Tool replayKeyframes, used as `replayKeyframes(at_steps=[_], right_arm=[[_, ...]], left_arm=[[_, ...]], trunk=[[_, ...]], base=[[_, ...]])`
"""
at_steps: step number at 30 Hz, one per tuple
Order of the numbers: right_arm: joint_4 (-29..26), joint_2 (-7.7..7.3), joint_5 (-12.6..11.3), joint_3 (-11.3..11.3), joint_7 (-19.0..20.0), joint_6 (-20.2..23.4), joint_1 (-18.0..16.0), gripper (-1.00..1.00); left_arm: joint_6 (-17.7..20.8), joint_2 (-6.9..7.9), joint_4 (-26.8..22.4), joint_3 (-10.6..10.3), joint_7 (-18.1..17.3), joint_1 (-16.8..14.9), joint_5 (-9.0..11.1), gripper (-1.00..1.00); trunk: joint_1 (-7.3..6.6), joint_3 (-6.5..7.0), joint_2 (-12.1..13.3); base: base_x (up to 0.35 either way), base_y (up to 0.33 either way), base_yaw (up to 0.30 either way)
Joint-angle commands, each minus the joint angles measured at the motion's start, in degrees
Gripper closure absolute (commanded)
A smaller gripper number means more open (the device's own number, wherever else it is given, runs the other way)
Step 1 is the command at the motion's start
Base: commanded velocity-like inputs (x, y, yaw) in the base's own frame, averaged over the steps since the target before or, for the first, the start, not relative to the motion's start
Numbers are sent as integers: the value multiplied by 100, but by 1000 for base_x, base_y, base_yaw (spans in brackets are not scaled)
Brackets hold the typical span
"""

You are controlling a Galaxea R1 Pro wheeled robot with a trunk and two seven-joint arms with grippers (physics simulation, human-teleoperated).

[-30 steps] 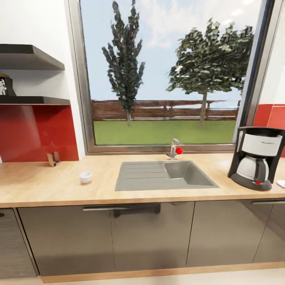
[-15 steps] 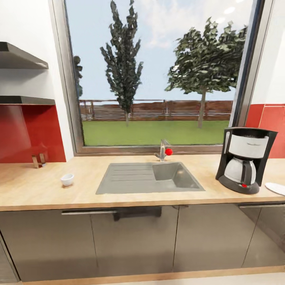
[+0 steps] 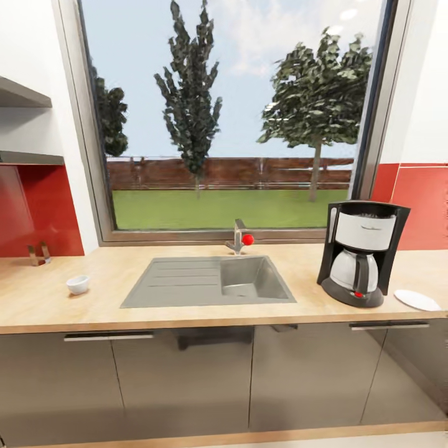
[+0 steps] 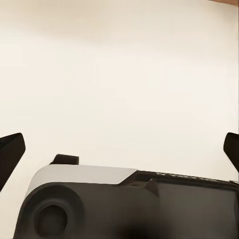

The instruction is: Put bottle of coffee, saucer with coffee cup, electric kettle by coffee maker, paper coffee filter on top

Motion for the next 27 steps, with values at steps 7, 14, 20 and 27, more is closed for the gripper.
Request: replayKeyframes(at_steps=[7,14,20,27], right_arm=[[19,1,-22,-3,0,-39,-8,100],[19,-4,-23,-3,0,-39,-9,100],[19,-7,-22,-3,0,-39,-6,100],[19,-8,-23,-3,0,-39,-6,100]], left_arm=[[-13,1,-5,-45,-18,1,59,-100],[-13,1,-5,-42,-18,1,59,-100],[-13,1,-5,-45,-18,1,61,-100],[-13,1,-5,-45,-18,1,62,-100]], trunk=[[0,-6,-4],[0,-6,-4],[0,-6,-4],[0,-6,-4]], base=[[0,-335,0],[0,-335,0],[0,-335,0],[0,-335,0]])
